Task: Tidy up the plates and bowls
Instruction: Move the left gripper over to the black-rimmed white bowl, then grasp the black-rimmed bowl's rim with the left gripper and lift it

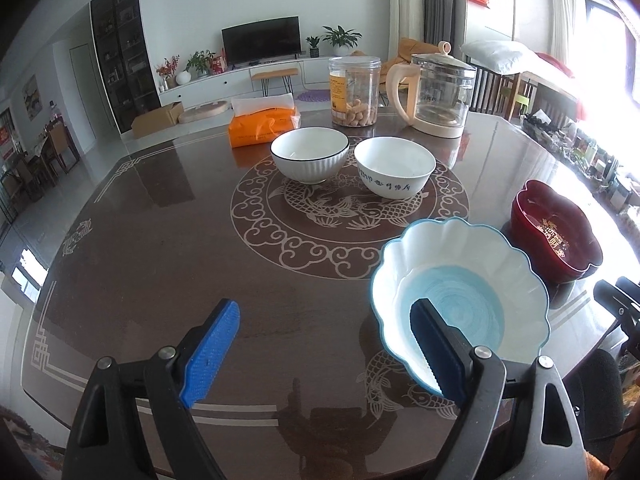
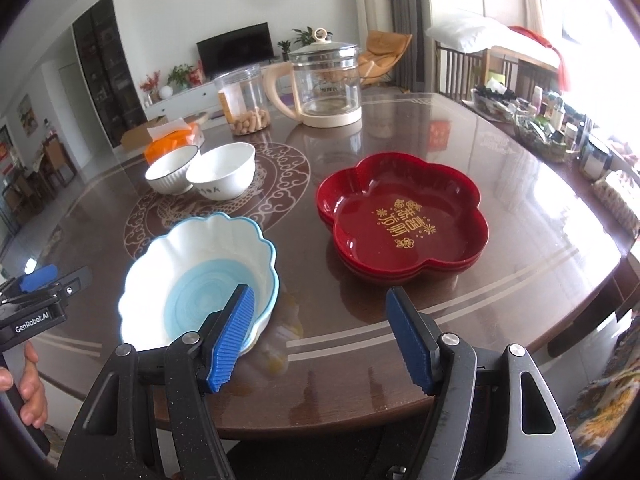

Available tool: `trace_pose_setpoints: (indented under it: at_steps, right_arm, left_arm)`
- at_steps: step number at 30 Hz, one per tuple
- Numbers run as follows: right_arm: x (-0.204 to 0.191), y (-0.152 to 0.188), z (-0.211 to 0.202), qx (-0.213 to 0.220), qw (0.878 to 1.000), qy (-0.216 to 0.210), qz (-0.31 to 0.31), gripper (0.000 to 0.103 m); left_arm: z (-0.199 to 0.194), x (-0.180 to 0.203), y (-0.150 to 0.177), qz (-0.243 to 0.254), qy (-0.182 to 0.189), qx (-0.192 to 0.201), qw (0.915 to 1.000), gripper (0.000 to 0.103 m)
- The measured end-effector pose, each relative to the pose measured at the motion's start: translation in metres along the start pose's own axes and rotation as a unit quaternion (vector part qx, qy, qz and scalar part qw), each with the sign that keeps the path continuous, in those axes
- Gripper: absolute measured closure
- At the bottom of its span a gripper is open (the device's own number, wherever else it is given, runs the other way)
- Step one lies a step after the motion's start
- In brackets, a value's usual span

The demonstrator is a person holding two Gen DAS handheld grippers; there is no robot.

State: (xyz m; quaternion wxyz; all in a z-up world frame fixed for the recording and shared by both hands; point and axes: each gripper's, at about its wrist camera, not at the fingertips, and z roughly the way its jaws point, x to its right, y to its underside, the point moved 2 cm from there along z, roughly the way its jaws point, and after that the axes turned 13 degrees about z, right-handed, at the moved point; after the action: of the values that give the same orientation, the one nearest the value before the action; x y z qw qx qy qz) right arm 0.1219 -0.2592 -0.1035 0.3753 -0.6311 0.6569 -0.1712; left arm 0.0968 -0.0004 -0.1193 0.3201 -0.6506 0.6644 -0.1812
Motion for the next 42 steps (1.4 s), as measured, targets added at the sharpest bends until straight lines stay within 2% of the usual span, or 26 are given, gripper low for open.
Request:
trace_pose_setpoints:
  at_steps: [6,12,19,28,32,36,39,42]
  right_arm:
    - [-0.01,0.0,-0.001,-0.003,1.0,0.008,-0.014,0.03]
    - [-0.026,0.003,-0.014,0.007,0.999,-0.011,-0.033,0.029]
    - [-0.051,0.005,-0.02,0.013,0.998,-0.007,-0.062,0.028]
    - [-0.084,0.023,-0.025,-0.001,0.99,-0.046,-0.13,0.028]
    - [-0.098,0.018,-0.022,-0.025,0.986,-0.092,-0.135,0.028]
    - [-0.12,-0.011,-0.008,-0.06,0.981,-0.134,-0.127,0.028]
    - [-0.141,-0.044,0.01,-0.109,0.974,-0.18,-0.087,0.028]
    - [-0.165,-0.082,0.038,-0.164,0.958,-0.234,-0.018,0.028]
  left_arm:
    - [-0.008,-0.005,-0.003,-0.013,0.015,0.006,0.9998,0.016]
    - [-0.017,-0.01,-0.001,-0.017,0.014,0.015,0.9996,0.016]
    - [-0.021,-0.02,0.005,-0.029,0.012,0.013,0.9994,0.016]
    - [-0.014,-0.045,0.016,-0.069,0.018,-0.004,0.9974,0.016]
    - [-0.004,-0.066,0.013,-0.093,0.024,-0.005,0.9953,0.016]
    - [0.013,-0.092,-0.004,-0.108,0.04,-0.005,0.9933,0.016]
    - [0.031,-0.112,-0.026,-0.12,0.071,-0.008,0.9902,0.016]
    - [0.057,-0.134,-0.054,-0.129,0.092,-0.012,0.9874,0.016]
